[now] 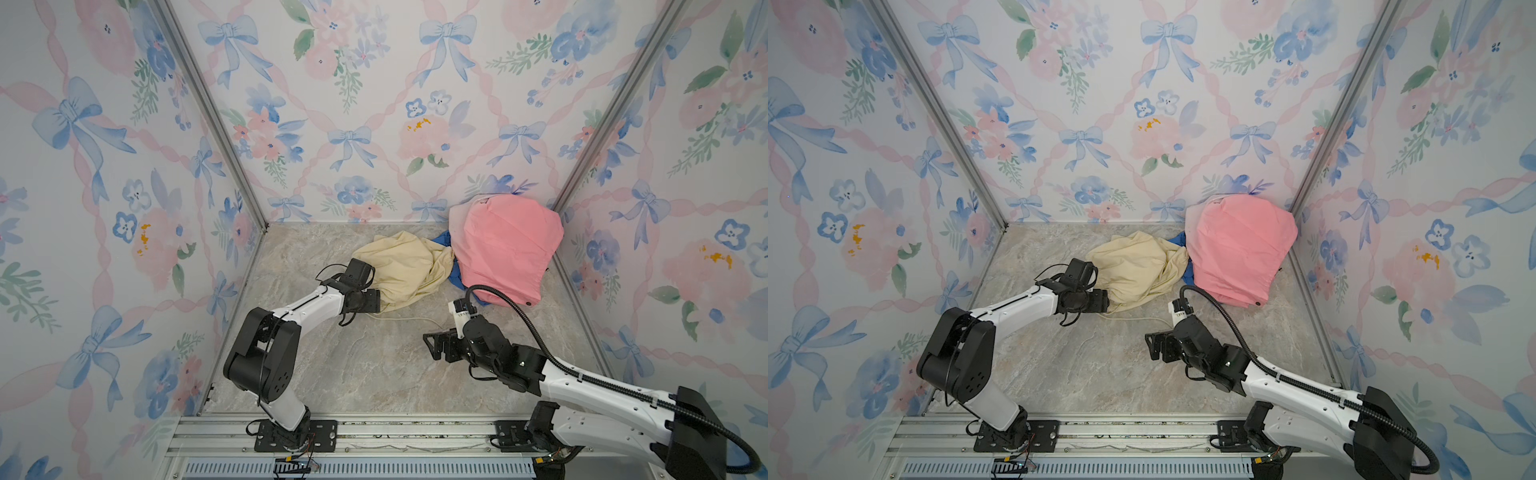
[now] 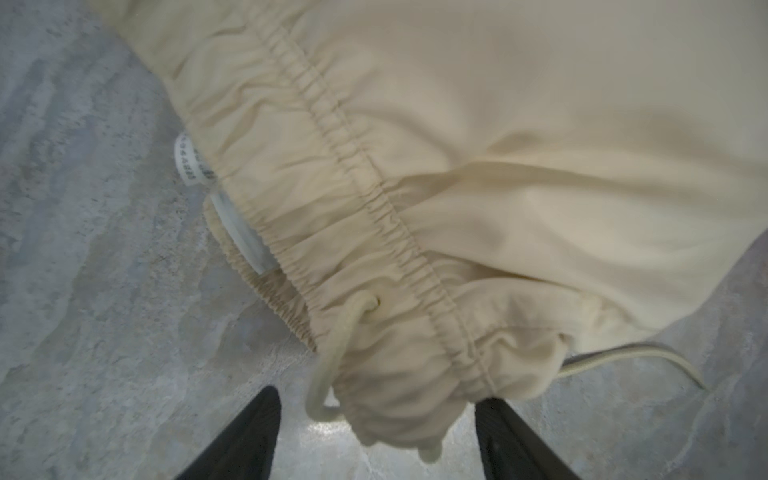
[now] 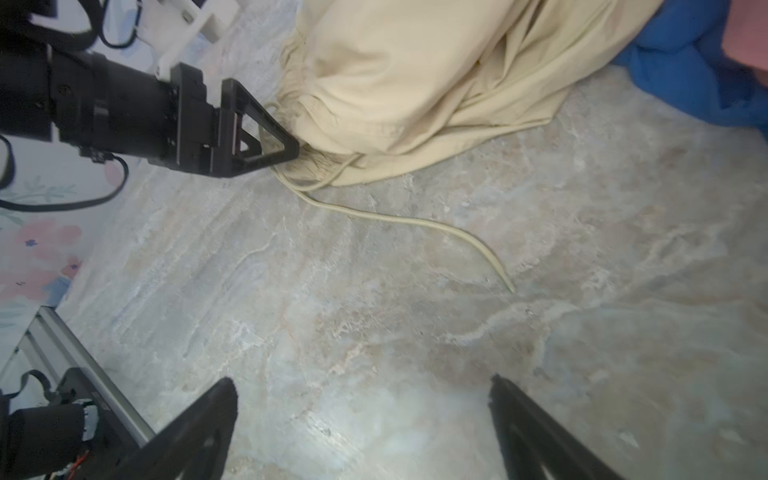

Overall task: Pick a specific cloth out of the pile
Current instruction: 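Carry the cream garment toward the left gripper and hand it over, then lift the cream garment with the left gripper while the right arm withdraws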

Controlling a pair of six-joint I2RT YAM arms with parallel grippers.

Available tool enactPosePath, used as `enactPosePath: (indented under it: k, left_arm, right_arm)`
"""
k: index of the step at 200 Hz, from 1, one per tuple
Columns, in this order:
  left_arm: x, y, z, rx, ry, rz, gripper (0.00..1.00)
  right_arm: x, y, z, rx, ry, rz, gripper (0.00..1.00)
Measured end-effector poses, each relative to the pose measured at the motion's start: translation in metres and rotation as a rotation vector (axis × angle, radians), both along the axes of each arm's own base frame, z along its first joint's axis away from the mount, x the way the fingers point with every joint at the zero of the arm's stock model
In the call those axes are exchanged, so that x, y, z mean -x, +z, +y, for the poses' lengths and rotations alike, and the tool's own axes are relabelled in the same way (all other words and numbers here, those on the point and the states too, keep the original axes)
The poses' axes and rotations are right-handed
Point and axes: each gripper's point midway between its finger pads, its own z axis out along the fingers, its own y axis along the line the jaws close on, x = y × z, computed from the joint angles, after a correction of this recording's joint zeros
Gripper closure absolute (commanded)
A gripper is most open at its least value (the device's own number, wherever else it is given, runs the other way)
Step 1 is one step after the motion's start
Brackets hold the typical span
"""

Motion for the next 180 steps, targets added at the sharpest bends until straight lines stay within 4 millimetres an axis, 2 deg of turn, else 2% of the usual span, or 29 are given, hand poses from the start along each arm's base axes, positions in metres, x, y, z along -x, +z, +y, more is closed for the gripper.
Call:
enactPosePath:
  k: [9,17,34,42,62,82,97,122,139,152,180]
  left_arm:
    - [-0.004,-0.003,-0.003,0.004,0.001,0.003,0.47]
    - [-0.009,-0.006,-0.005,0.012,0.011,0.005,0.57]
    - [-0.019,-0.010,-0.010,0.019,0.014,-0.003,0.89]
    - [-0.023,-0.009,-0.012,0.021,0.012,-0.009,1.00]
    - [-0.032,0.002,-0.017,0.026,0.007,-0.047,1.00]
    - [-0.040,0.032,-0.022,0.039,-0.007,-0.121,1.00]
    - [-0.051,0.072,-0.026,0.058,-0.022,-0.207,1.00]
    - [-0.079,0.166,-0.027,0.089,-0.034,-0.411,1.00]
    - [-0.095,0.232,-0.018,0.092,-0.023,-0.553,1.00]
    - [-0.103,0.275,-0.008,0.088,-0.008,-0.646,1.00]
    - [-0.107,0.360,0.011,0.080,0.018,-0.823,1.00]
  right_arm:
    - [0.001,0.005,-0.003,-0.006,-0.006,-0.011,0.03]
    - [0.001,0.011,-0.004,-0.017,-0.007,-0.029,0.03]
    - [0.001,0.019,-0.006,-0.020,0.001,-0.059,0.03]
    - [0.001,0.021,-0.007,-0.014,0.006,-0.065,0.03]
    - [0.002,0.020,-0.008,0.006,0.014,-0.069,0.03]
    - [0.002,0.020,-0.008,0.008,0.016,-0.073,0.03]
    - [0.001,0.021,-0.007,0.001,0.016,-0.077,0.03]
    - [-0.001,0.018,-0.003,0.000,0.020,-0.074,0.03]
    - [-0.002,0.011,0.000,0.014,0.027,-0.058,0.03]
    - [-0.002,0.008,0.002,0.020,0.031,-0.051,0.03]
    - [-0.002,0.012,0.003,0.013,0.034,-0.055,0.03]
